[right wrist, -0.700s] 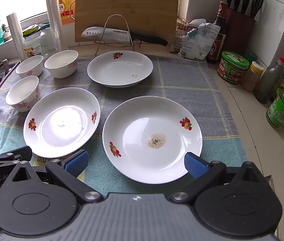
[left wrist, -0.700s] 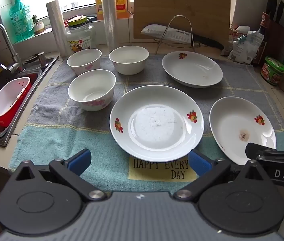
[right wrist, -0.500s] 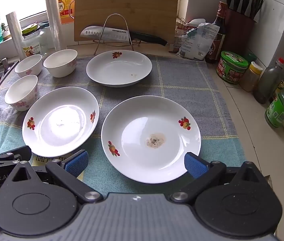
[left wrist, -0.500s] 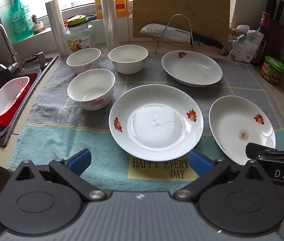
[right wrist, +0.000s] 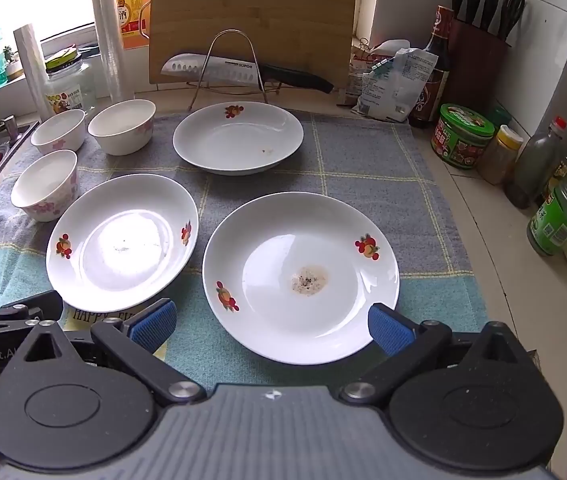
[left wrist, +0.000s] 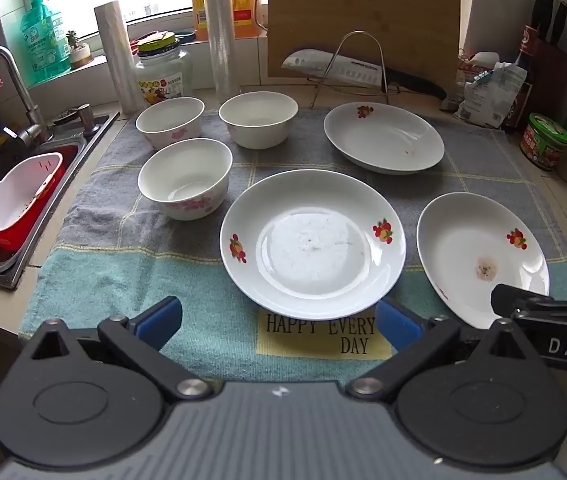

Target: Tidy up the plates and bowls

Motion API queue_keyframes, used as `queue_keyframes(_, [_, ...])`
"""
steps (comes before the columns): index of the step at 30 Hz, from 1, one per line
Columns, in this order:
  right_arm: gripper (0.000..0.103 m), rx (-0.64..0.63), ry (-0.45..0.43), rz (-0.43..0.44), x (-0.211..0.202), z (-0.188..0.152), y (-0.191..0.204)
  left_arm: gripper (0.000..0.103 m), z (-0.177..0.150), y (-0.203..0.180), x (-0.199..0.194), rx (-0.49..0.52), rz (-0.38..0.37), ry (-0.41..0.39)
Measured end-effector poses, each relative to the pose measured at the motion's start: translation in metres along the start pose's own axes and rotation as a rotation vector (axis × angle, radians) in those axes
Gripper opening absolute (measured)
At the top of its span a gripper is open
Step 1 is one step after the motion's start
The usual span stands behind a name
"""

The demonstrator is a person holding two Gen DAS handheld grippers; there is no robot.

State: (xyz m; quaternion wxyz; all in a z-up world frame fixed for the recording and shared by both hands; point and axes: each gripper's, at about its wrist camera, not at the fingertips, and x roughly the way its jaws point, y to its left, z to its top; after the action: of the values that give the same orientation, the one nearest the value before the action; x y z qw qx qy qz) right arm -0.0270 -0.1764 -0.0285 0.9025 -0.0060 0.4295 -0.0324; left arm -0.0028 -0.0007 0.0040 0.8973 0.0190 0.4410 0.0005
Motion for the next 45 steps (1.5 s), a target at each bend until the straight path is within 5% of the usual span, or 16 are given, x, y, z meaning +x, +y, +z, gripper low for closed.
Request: queue_keyframes(45, [0.103,-0.008,-0.016,-0.021,-0.0077,0.0002,0.0005,0.102,-0.0002,0.0001,-0.0047,-0.003,0.002,-0.005])
